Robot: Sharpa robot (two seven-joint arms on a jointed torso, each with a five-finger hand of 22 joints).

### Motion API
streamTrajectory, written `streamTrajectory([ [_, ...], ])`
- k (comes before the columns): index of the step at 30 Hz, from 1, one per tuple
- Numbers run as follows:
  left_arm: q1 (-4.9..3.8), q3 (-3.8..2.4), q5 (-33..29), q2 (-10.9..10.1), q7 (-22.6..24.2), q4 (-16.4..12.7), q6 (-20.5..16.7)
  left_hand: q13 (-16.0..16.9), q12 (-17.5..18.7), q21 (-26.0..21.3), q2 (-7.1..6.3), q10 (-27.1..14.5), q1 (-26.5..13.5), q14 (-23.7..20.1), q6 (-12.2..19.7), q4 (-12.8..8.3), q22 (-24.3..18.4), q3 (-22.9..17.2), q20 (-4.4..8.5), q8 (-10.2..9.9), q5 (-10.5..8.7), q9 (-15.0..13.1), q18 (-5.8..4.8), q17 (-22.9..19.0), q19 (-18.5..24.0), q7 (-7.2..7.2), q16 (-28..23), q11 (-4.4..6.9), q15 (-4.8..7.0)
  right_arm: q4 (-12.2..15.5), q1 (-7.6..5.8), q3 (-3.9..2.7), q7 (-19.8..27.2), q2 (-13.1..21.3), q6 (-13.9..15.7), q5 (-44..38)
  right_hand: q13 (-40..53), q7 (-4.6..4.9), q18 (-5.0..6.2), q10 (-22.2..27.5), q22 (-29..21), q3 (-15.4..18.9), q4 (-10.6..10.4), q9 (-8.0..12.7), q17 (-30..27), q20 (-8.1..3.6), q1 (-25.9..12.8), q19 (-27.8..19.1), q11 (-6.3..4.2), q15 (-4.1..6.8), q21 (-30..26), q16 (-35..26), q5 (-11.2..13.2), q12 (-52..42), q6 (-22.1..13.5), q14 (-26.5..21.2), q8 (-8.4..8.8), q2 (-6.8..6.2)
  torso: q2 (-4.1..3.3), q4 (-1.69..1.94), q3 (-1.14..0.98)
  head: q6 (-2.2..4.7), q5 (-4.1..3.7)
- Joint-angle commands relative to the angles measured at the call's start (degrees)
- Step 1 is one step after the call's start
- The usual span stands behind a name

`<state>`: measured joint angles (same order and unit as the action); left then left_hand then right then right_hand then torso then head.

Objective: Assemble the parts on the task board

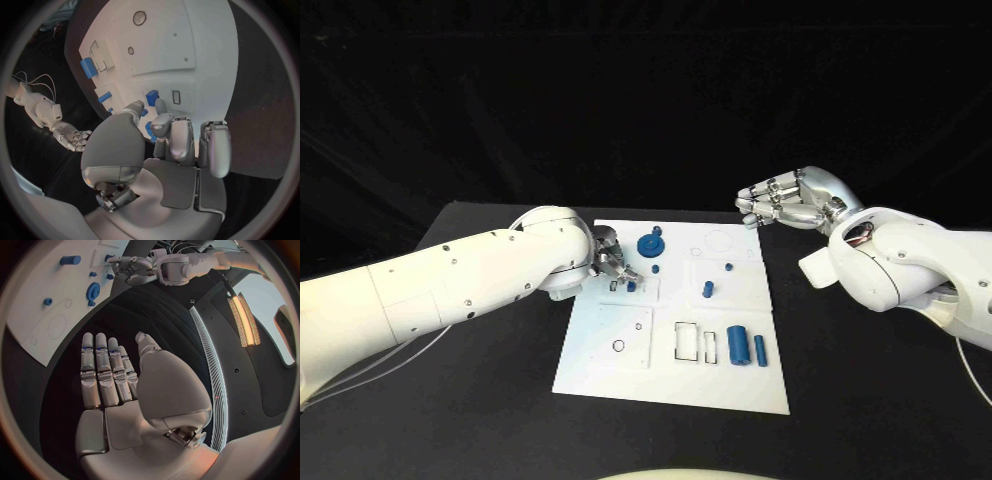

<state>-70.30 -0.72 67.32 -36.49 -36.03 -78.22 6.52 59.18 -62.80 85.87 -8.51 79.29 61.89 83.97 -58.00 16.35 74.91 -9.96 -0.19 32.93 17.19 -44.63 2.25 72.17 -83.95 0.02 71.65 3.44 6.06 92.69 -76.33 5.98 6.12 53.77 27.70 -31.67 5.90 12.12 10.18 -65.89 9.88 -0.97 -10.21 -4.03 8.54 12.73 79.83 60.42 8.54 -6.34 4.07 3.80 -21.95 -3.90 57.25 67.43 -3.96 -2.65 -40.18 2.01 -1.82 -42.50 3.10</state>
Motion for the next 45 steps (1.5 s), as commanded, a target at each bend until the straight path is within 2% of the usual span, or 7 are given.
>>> streamTrajectory([
  [1, -0.28, -0.65, -0.4, -0.4, -0.3, -0.9, -1.8, -0.3, 0.0, 0.3, 0.29, -0.6, -0.5, 1.8, 0.5, 0.4, 8.0, 1.6, 0.48, -0.4, -0.05, -0.1, -0.61, 0.0, -2.7, 0.67, -0.4, -0.31, 0.10, -0.2, 0.03, -0.01, 0.6, -0.1, -0.1, -0.2, -0.1, 0.17, 0.33, 0.5, -0.2, 0.3, -0.5, 0.0, -0.2, 0.14, -1.2, -0.7, 0.24, -0.14, -0.3, -0.3, -0.2, 0.0, -0.4, -0.6, 0.09, 0.07, 0.04, 0.03, -0.02, 0.12, -0.11],
  [9, -1.86, -2.42, -2.1, -1.8, -0.3, -1.5, -0.3, -2.1, 1.6, -0.1, 1.29, -2.3, -0.1, 1.7, 2.7, 0.3, 7.5, 5.1, 0.32, -1.8, 0.20, 0.5, -0.49, -0.1, -2.4, 1.44, -0.6, -0.92, -0.32, -0.8, 0.25, -0.01, 0.8, -0.4, -0.1, 0.1, -0.1, 0.22, 0.34, 0.6, -0.4, 0.4, -0.6, 0.0, -0.3, 0.22, -1.6, -0.8, 0.30, -0.20, -0.3, -0.2, -0.2, -0.1, -0.5, -0.8, 0.09, 0.11, 0.06, 0.14, -0.01, 0.43, 0.14],
  [13, -4.38, -2.85, -3.5, -1.6, 0.2, 1.9, 2.4, -3.3, 2.4, -0.6, 1.77, -3.5, 3.6, 1.7, 4.8, 0.2, 6.7, 6.3, -0.43, -4.5, 0.18, 2.7, -0.31, -0.1, -2.0, 2.77, -0.7, -2.04, -1.19, -0.9, 0.37, -0.01, 0.8, -0.3, -0.1, 0.1, -0.1, 0.22, 0.34, 0.6, -0.4, 0.4, -0.6, 0.0, -0.3, 0.22, -1.6, -0.8, 0.30, -0.20, -0.3, -0.2, -0.2, -0.1, -0.5, -0.8, 0.09, 0.11, 0.02, -0.02, 0.01, 0.63, 0.43],
  [20, -6.08, -2.96, -4.1, 0.0, 1.5, 8.5, 3.0, -5.1, 3.8, -0.9, 2.37, -5.0, 5.2, 1.7, 5.7, 0.3, 6.3, 7.9, -1.01, -6.8, 0.20, 5.5, -0.21, 0.0, -1.7, 3.66, -0.7, -2.78, -1.79, -0.9, 0.44, -0.01, 0.8, -0.3, -0.1, 0.1, -0.1, 0.19, 0.35, 0.5, -0.4, 0.3, -0.6, 0.0, -0.4, 0.23, -1.6, -0.9, 0.28, -0.20, -0.2, -0.2, -0.3, -0.1, -0.5, -0.8, 0.07, 0.17, -0.13, 0.03, 0.06, 0.87, 0.46],
  [27, -6.37, -2.84, -4.0, 2.2, 2.7, 14.1, 3.0, -5.3, 3.9, -0.8, 2.71, -5.3, 5.5, 1.7, 5.6, 0.3, 6.3, 8.4, -1.15, -7.3, 0.22, 6.4, -0.21, 0.0, -1.8, 3.81, -0.7, -2.93, -1.93, -1.0, 0.50, -0.01, 0.8, -0.4, -0.2, 0.1, -0.1, 0.19, 0.35, 0.5, -0.4, 0.3, -0.6, 0.0, -0.4, 0.23, -1.6, -0.9, 0.28, -0.20, -0.2, -0.2, -0.3, -0.1, -0.5, -0.8, 0.07, 0.17, -0.05, -0.02, 0.00, 0.66, 0.89],
  [33, -6.13, -1.94, -3.9, 4.4, 3.2, 17.7, 4.3, -5.3, 3.8, -0.8, 3.01, -5.4, 5.7, 1.7, 5.5, 0.4, 6.4, 8.6, -1.21, -7.5, 0.22, 6.8, -0.22, 0.0, -1.8, 3.87, -0.7, -2.98, -1.98, -0.9, 0.54, -0.01, 0.7, -0.4, -0.2, 0.0, -0.1, 0.16, 0.37, 0.5, -0.5, 0.3, -0.5, 0.0, -0.4, 0.23, -1.5, -0.9, 0.25, -0.17, -0.2, -0.2, -0.3, -0.1, -0.5, -0.7, 0.04, 0.23, -0.25, -0.06, 0.09, 0.45, 0.94],
  [45, -5.01, -1.04, -3.0, 7.0, 3.5, 20.9, 6.4, -5.3, 3.5, -0.7, 3.92, -5.5, 3.6, 1.7, 4.9, 0.5, 6.6, 10.5, -1.38, -8.0, 0.21, 8.6, -0.25, 0.0, -1.9, 3.95, -0.7, -3.10, -2.10, -1.0, 0.57, -0.01, 0.7, -0.6, -0.3, 0.0, -0.1, 0.15, 0.38, 0.5, -0.5, 0.2, -0.5, -0.1, -0.4, 0.23, -1.5, -0.8, 0.24, -0.16, -0.2, -0.1, -0.4, -0.1, -0.5, -0.7, 0.03, 0.25, -0.20, -0.08, 0.02, 0.48, 1.01],
])
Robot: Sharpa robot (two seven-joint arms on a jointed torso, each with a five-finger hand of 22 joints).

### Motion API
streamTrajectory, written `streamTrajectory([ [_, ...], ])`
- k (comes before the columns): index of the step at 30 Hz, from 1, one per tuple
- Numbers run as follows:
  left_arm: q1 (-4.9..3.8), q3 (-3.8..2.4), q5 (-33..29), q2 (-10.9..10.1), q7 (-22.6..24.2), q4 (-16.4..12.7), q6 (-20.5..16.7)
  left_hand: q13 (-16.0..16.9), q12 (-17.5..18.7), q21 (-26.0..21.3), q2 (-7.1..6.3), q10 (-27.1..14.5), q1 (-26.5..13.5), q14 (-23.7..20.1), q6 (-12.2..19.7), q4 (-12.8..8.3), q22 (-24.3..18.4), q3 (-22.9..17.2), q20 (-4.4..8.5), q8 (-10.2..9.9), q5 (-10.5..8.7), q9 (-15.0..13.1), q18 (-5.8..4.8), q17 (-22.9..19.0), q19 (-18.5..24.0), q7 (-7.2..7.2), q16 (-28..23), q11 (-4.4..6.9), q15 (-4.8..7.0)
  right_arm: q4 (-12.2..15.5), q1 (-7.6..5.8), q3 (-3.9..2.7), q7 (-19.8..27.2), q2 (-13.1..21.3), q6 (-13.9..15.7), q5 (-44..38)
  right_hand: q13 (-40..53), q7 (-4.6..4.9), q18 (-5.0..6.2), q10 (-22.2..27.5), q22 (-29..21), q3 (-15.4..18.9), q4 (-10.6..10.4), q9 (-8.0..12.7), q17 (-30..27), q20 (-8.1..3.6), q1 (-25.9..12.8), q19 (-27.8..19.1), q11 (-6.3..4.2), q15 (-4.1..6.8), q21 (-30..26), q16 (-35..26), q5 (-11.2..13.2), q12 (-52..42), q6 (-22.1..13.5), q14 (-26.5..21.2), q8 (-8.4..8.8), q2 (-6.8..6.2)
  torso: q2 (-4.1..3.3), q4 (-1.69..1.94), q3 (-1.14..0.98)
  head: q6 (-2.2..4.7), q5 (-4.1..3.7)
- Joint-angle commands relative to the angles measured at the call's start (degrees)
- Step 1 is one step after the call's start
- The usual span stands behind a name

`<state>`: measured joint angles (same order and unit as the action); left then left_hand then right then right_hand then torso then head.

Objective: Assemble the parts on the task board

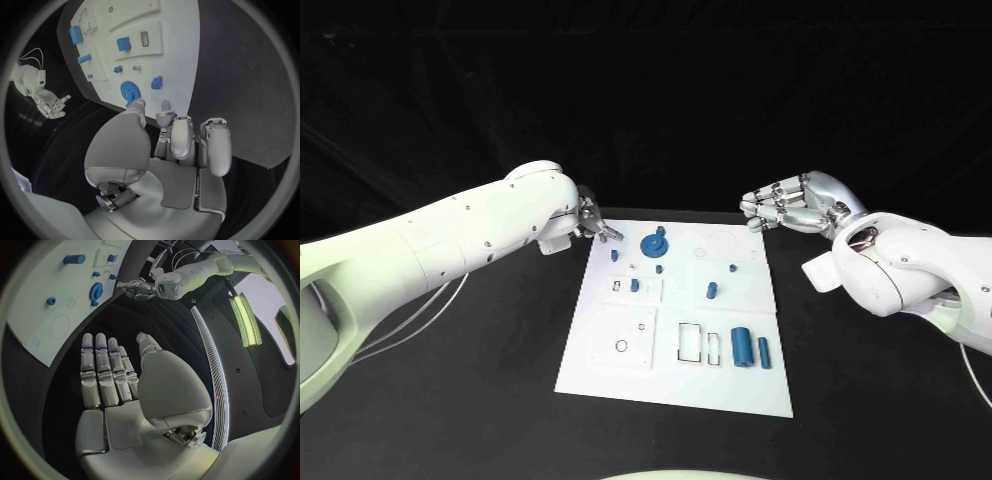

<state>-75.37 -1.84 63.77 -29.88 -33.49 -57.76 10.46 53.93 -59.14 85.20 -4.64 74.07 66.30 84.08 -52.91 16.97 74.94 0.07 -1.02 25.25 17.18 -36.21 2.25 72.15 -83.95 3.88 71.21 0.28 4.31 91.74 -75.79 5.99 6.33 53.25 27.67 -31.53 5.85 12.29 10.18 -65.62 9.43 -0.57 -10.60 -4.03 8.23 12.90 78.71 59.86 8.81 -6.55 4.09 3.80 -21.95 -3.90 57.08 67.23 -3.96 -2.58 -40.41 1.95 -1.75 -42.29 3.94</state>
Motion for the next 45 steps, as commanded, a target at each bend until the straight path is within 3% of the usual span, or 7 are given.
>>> streamTrajectory([
  [1, 0.09, 0.14, 0.7, 0.5, 1.0, 0.6, 2.6, 0.0, -0.2, -0.1, 0.12, -0.3, -1.0, 1.6, -0.3, -0.1, 6.6, 0.5, -0.55, -0.4, 0.22, 0.3, -0.25, 0.0, -1.9, 0.10, -0.2, 0.06, -0.35, 0.0, 0.04, -0.02, 0.5, -0.1, -0.3, -0.2, -0.1, -0.02, 0.38, 0.2, -0.1, -0.1, -0.1, -0.1, -0.1, 0.06, -0.4, -0.3, -0.03, 0.04, -0.2, -0.1, -0.4, -0.1, -0.3, -0.5, 0.03, 0.18, 0.04, 0.02, -0.07, 0.41, 0.14],
  [28, 0.61, 0.53, 0.5, 1.8, 0.9, 1.9, 6.1, 0.0, -0.5, 0.1, 1.28, -0.2, -0.8, 1.6, -0.8, -0.3, 7.0, 1.0, -0.55, -0.4, 0.31, 1.2, -0.33, 0.0, -2.0, -0.02, -0.2, 0.15, -0.30, -0.1, 0.05, -0.02, 0.4, -0.3, -0.6, -0.2, -0.1, -0.03, 0.39, 0.2, -0.1, -0.2, -0.1, -0.1, -0.1, 0.06, -0.4, -0.3, -0.04, 0.06, -0.2, -0.1, -0.4, -0.2, -0.3, -0.4, 0.00, 0.21, 0.05, 0.04, -0.03, -0.16, -0.24],
  [45, 0.73, 0.55, 0.1, 2.2, 1.0, 2.2, 6.2, -0.2, -0.6, 0.2, 3.22, -0.4, 2.0, 1.6, -1.4, -0.5, 7.0, 0.6, -0.49, -0.3, 0.33, 2.4, -0.34, 0.1, -2.0, -0.10, -0.2, 0.24, -0.22, -0.1, 0.05, -0.02, 0.3, -0.4, -0.7, -0.2, -0.1, -0.04, 0.40, 0.2, -0.1, -0.2, -0.1, -0.1, -0.1, 0.06, -0.4, -0.3, -0.06, 0.07, -0.1, -0.1, -0.5, -0.2, -0.2, -0.4, -0.02, 0.25, 0.12, 0.05, -0.08, -0.36, -0.16],
])
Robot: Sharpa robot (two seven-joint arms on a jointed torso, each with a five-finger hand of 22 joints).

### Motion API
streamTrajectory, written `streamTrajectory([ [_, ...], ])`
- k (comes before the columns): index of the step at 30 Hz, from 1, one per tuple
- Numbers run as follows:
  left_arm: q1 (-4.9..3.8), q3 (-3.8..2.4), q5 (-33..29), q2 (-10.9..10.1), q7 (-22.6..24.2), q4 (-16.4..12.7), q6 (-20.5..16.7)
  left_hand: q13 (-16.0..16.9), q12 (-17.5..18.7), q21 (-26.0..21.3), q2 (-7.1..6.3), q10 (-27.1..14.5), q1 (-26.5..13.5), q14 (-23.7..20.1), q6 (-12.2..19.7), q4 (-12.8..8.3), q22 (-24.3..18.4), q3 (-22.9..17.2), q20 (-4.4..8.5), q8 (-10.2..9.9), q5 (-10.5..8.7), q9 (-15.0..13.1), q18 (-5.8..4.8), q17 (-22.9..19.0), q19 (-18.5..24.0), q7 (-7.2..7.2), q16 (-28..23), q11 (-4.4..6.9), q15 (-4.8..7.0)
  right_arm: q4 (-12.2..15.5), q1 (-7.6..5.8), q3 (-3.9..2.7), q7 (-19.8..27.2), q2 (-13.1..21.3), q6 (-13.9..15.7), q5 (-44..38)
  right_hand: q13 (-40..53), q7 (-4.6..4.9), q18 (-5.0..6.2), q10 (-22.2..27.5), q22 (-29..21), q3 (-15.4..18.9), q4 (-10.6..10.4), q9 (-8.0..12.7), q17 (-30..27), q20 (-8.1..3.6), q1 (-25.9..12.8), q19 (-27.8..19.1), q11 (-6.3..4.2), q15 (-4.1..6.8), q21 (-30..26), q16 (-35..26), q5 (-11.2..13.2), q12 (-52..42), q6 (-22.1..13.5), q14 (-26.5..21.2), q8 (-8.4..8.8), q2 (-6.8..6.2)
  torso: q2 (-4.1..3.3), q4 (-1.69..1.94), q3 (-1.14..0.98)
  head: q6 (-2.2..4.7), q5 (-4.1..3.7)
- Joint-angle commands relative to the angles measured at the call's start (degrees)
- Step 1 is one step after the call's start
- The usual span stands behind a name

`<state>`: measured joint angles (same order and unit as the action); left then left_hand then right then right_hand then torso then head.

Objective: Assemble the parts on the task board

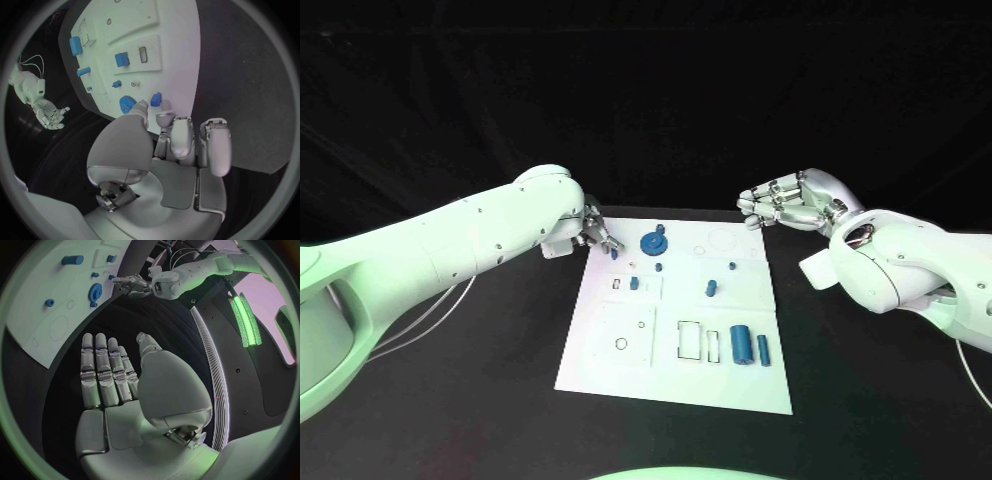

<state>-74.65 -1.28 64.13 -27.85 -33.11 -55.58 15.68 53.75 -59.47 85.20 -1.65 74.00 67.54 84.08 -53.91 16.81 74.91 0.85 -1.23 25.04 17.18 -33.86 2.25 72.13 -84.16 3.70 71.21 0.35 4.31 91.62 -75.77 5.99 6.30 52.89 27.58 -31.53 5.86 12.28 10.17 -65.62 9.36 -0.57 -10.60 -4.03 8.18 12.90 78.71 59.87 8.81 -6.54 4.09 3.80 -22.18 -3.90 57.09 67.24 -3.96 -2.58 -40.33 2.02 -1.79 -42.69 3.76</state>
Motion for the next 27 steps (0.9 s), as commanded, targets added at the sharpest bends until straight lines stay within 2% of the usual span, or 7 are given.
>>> streamTrajectory([
  [1, 0.01, -0.01, -0.3, 0.2, 0.7, 0.1, 0.9, -0.1, -0.3, 0.2, 0.43, -0.3, 1.1, 1.6, -0.4, -0.3, 7.1, -0.3, -0.28, -0.1, 0.34, 0.2, -0.34, 0.1, -1.8, 0.08, -0.2, 0.17, -0.23, 0.0, 0.03, -0.02, 0.4, -0.1, -0.6, -0.2, -0.1, -0.04, 0.41, 0.2, 0.0, -0.2, -0.1, -0.1, 0.0, 0.06, -0.4, -0.3, -0.06, 0.07, -0.1, -0.1, -0.3, -0.2, -0.2, -0.4, -0.02, 0.25, 0.01, -0.04, -0.04, 0.07, 0.02],
  [7, 0.01, 0.00, -0.8, 0.3, 0.9, 0.1, 0.9, -0.4, -0.2, 0.2, 1.72, -0.5, 3.8, 1.6, -0.6, -0.8, 7.1, -1.3, -0.25, 0.0, 0.45, 0.8, -0.34, 0.1, -1.8, -0.09, -0.3, 0.32, -0.12, 0.0, 0.03, -0.02, 0.4, 0.0, -0.6, -0.2, -0.1, -0.04, 0.41, 0.2, 0.0, -0.2, -0.1, -0.1, 0.0, 0.06, -0.4, -0.3, -0.06, 0.07, -0.1, -0.1, -0.3, -0.2, -0.2, -0.4, -0.02, 0.25, 0.01, -0.03, -0.01, -0.02, 0.02],
  [15, 0.02, 0.00, -1.5, 0.3, 2.3, -0.1, 0.4, -0.8, 0.1, 0.0, 4.01, -0.6, 9.7, 1.6, -0.5, -2.0, 7.0, -5.5, -0.12, 0.1, 0.65, 1.8, -0.30, 0.1, -1.7, -0.37, -0.3, 0.60, 0.13, 0.0, 0.03, -0.02, 0.4, 0.0, -0.6, -0.2, -0.1, -0.05, 0.41, 0.1, -0.1, -0.2, -0.1, -0.1, -0.1, 0.06, -0.5, -0.3, -0.07, 0.08, -0.1, -0.1, -0.3, -0.2, -0.2, -0.4, -0.03, 0.28, 0.02, 0.00, -0.02, -0.17, 0.00],
  [20, 0.02, 0.00, -1.6, 0.3, 2.7, -0.2, 0.6, -1.6, 1.0, 0.0, 4.45, -1.2, 15.1, 1.6, 0.3, -4.9, 6.9, -10.7, 0.02, -0.2, 1.15, 2.4, -0.28, 0.1, -1.7, -0.37, -0.3, 0.72, 0.33, 0.1, 0.03, -0.02, 0.3, 0.0, -0.5, -0.2, -0.1, -0.06, 0.42, 0.1, -0.1, -0.2, 0.0, -0.1, -0.1, 0.05, -0.5, -0.3, -0.09, 0.09, -0.1, -0.1, -0.5, -0.2, -0.2, -0.4, -0.04, 0.32, -0.01, -0.02, -0.04, -0.25, 0.13],
  [22, 0.02, 0.01, -1.6, 0.3, 2.8, -0.2, 0.7, -2.0, 1.6, 0.0, 3.55, -1.4, 16.9, 1.6, 0.5, -6.2, 6.9, -15.3, 0.05, -0.1, 1.18, 2.6, -0.28, 0.1, -1.6, 0.40, -0.3, 0.26, 0.03, 0.1, 0.03, -0.02, 0.3, 0.0, -0.5, -0.2, -0.1, -0.07, 0.42, 0.1, -0.1, -0.2, 0.0, -0.1, -0.1, 0.05, -0.5, -0.3, -0.09, 0.09, -0.1, -0.1, -0.6, -0.2, -0.2, -0.4, -0.04, 0.33, 0.03, -0.04, -0.02, -0.19, 0.18],
  [24, 0.03, 0.01, -1.6, 0.2, 2.7, -0.3, 0.7, -2.6, 2.0, 0.0, -0.66, -0.8, 14.9, 1.5, 0.0, -6.2, 7.0, -26.9, -0.43, 0.7, 0.86, 2.8, -0.25, 0.1, -1.6, 0.81, -0.3, -0.57, -0.19, 0.1, 0.03, -0.02, 0.3, 0.0, -0.5, -0.2, -0.1, -0.07, 0.42, 0.1, -0.1, -0.2, 0.0, -0.1, -0.1, 0.05, -0.5, -0.3, -0.09, 0.09, -0.1, -0.1, -0.6, -0.2, -0.2, -0.4, -0.04, 0.33, 0.04, -0.03, 0.00, -0.22, 0.16],
  [27, 0.09, 0.01, -1.9, -0.3, 2.6, -0.7, -0.2, -2.6, 1.7, 0.0, -3.09, -0.4, 11.9, 1.6, 0.1, -7.6, 7.0, -34.5, -0.35, 2.3, 0.71, 2.0, -0.26, 0.2, -1.6, 0.48, -0.3, -0.06, -0.27, 0.1, 0.03, -0.02, 0.4, 0.0, -0.5, -0.2, -0.1, -0.08, 0.42, 0.1, -0.2, -0.3, 0.0, -0.1, -0.1, 0.05, -0.5, -0.3, -0.10, 0.09, -0.1, -0.1, -0.8, -0.2, -0.2, -0.4, -0.05, 0.34, 0.05, 0.00, -0.04, -0.22, 0.14],
])
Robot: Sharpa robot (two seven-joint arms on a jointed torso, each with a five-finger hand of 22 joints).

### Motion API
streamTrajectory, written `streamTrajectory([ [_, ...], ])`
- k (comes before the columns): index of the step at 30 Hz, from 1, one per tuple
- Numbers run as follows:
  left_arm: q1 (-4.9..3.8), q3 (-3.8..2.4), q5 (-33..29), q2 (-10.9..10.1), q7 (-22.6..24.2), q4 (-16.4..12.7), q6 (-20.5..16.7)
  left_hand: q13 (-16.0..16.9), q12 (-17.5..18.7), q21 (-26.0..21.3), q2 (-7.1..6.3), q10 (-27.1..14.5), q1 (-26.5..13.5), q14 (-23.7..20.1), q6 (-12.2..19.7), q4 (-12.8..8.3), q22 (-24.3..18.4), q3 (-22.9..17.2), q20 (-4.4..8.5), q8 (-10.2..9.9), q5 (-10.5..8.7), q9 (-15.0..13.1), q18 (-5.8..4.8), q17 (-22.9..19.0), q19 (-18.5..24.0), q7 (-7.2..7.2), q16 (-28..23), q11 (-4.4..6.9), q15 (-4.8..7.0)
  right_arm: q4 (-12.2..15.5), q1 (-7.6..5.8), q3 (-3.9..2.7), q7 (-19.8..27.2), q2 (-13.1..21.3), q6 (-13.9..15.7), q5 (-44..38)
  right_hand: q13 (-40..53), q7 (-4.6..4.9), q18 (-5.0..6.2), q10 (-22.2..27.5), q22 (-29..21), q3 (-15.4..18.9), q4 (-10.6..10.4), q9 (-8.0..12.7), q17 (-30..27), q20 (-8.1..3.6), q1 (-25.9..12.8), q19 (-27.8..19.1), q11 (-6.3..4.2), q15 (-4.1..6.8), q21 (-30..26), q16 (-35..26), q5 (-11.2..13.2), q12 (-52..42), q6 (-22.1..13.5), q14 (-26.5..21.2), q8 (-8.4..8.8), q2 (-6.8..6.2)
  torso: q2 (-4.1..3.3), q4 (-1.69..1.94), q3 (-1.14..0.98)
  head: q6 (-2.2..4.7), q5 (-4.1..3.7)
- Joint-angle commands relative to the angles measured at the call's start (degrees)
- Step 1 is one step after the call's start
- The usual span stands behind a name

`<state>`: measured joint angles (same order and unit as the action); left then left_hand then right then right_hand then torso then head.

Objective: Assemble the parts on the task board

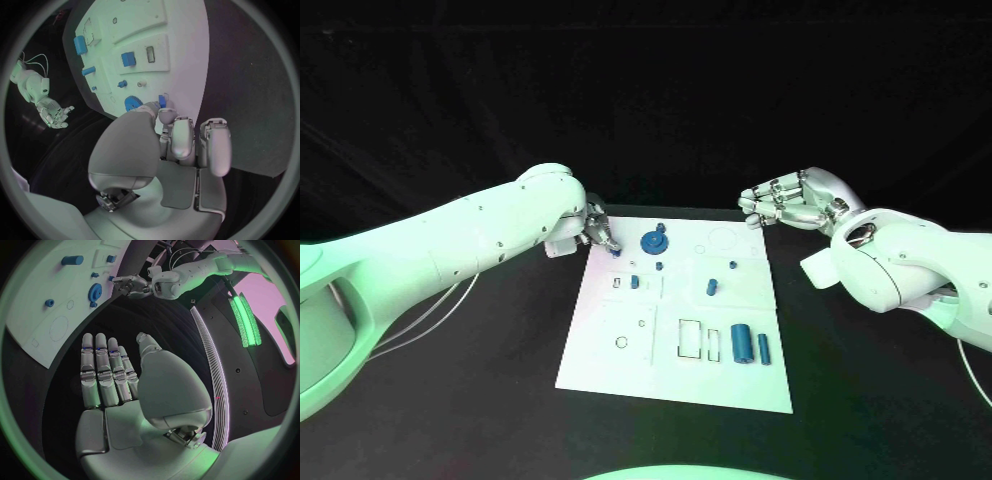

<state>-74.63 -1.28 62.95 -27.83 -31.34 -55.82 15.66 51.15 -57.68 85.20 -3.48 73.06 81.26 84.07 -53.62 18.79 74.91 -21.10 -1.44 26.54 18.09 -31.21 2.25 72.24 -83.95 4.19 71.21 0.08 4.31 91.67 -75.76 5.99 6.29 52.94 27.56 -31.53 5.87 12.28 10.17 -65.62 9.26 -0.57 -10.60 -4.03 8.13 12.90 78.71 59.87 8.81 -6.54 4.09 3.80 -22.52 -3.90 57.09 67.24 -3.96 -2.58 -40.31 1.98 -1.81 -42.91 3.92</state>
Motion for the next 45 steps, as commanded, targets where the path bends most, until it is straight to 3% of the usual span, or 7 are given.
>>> streamTrajectory([
  [1, 0.08, 0.01, -0.8, -0.4, 0.8, -0.6, -0.4, 0.1, -0.2, 0.0, -1.77, 0.7, -2.5, 1.6, -0.1, -10.0, 7.0, -13.6, -0.14, 1.1, -0.28, -0.9, -0.26, 0.1, -1.8, 0.00, -0.3, 0.26, -0.21, 0.0, 0.02, -0.02, 0.4, 0.0, -0.5, -0.2, -0.1, -0.08, 0.41, 0.1, -0.1, -0.3, 0.0, -0.1, -0.1, 0.05, -0.5, -0.3, -0.10, 0.09, -0.1, -0.1, -0.4, -0.2, -0.2, -0.4, -0.05, 0.34, 0.05, 0.04, -0.01, 0.00, 0.01],
  [7, 0.12, 0.01, -4.7, -3.0, 0.1, -3.5, -3.5, 0.9, -1.1, 0.0, -3.54, 1.6, -5.7, 1.6, -0.1, -13.1, 7.2, -20.4, 0.07, 3.1, -0.34, -2.1, -0.29, 0.1, -1.9, -0.32, -0.3, 0.70, -0.08, 0.0, 0.02, -0.02, 0.4, 0.2, -0.4, -0.2, -0.1, -0.08, 0.41, 0.1, -0.1, -0.3, 0.0, -0.1, -0.1, 0.05, -0.5, -0.3, -0.10, 0.09, -0.1, -0.1, -0.5, -0.2, -0.2, -0.4, -0.05, 0.33, 0.08, 0.11, -0.05, 0.07, 0.11],
  [10, 0.11, 0.02, -7.5, -4.8, -0.5, -5.9, -5.2, 1.2, -1.5, 0.1, -4.24, 2.0, -6.7, 1.6, -0.2, -13.9, 7.3, -21.9, 0.17, 3.6, -0.39, -2.5, -0.31, 0.1, -2.0, -0.45, -0.3, 0.76, 0.09, 0.0, 0.02, -0.02, 0.3, 0.2, -0.4, -0.2, -0.1, -0.08, 0.41, 0.1, -0.1, -0.3, 0.0, -0.1, -0.1, 0.05, -0.5, -0.3, -0.10, 0.09, -0.1, -0.1, -0.5, -0.2, -0.2, -0.4, -0.05, 0.33, 0.11, 0.15, -0.03, 0.12, 0.20],
  [19, 0.16, 0.10, -10.0, -11.5, -1.0, -16.4, -9.8, 2.3, -2.5, 0.5, -5.78, 3.1, -8.7, 1.6, -0.9, -15.7, 7.9, -24.5, 0.42, 4.7, -0.49, -3.1, -0.46, 0.2, -2.3, -0.83, -0.2, 1.14, 0.40, -0.1, 0.02, -0.01, 0.4, 0.3, -0.4, -0.1, -0.1, -0.07, 0.41, 0.1, -0.1, -0.3, 0.0, -0.1, -0.1, 0.05, -0.5, -0.3, -0.11, 0.09, 0.0, -0.1, -0.7, -0.2, -0.2, -0.4, -0.05, 0.32, 0.32, 0.36, -0.14, -0.27, 0.64],
  [25, 1.64, 0.17, -6.6, -14.1, -0.7, -21.3, -12.5, 2.6, -2.8, 0.6, -6.32, 3.5, -9.1, 1.6, -1.2, -16.2, 8.1, -25.0, 0.50, 4.9, -0.51, -3.2, -0.50, 0.2, -2.4, -0.97, -0.2, 1.27, 0.51, 0.1, 0.02, -0.01, 0.4, 0.5, -0.3, -0.1, -0.1, -0.07, 0.41, 0.1, -0.1, -0.3, 0.0, -0.1, -0.1, 0.05, -0.5, -0.3, -0.10, 0.09, 0.0, -0.1, -0.8, -0.2, -0.2, -0.4, -0.05, 0.33, 0.31, 0.38, -0.12, -0.36, 0.85],
  [40, 4.96, 0.84, 2.9, -14.6, -0.3, -25.2, -14.8, 3.4, -3.4, 1.0, -7.13, 4.2, -9.7, 1.6, -1.7, -16.7, 8.8, -25.6, 0.62, 5.3, -0.56, -3.3, -0.66, 0.3, -2.8, -1.19, -0.2, 1.49, 0.68, 0.2, 0.02, -0.01, 0.4, 0.6, -0.4, 0.0, -0.1, -0.06, 0.41, 0.2, -0.2, -0.3, -0.1, -0.1, -0.2, 0.06, -0.7, -0.3, -0.08, 0.09, 0.0, -0.1, -1.0, -0.2, -0.2, -0.4, -0.05, 0.41, 0.13, 0.18, -0.09, -0.77, 0.91],
  [45, 5.56, 0.89, 4.1, -14.3, -0.3, -25.5, -15.0, 3.4, -3.5, 1.0, -7.22, 4.3, -9.8, 1.6, -1.7, -16.8, 8.8, -25.6, 0.64, 5.3, -0.57, -3.4, -0.67, 0.3, -2.8, -1.21, -0.2, 1.51, 0.70, 0.2, 0.03, -0.01, 0.5, 0.6, -0.4, 0.0, -0.1, -0.06, 0.41, 0.2, -0.2, -0.3, -0.1, -0.1, -0.2, 0.06, -0.7, -0.3, -0.08, 0.09, 0.0, -0.1, -1.0, -0.2, -0.2, -0.4, -0.05, 0.41, 0.19, 0.24, -0.11, -0.90, 0.82],
])
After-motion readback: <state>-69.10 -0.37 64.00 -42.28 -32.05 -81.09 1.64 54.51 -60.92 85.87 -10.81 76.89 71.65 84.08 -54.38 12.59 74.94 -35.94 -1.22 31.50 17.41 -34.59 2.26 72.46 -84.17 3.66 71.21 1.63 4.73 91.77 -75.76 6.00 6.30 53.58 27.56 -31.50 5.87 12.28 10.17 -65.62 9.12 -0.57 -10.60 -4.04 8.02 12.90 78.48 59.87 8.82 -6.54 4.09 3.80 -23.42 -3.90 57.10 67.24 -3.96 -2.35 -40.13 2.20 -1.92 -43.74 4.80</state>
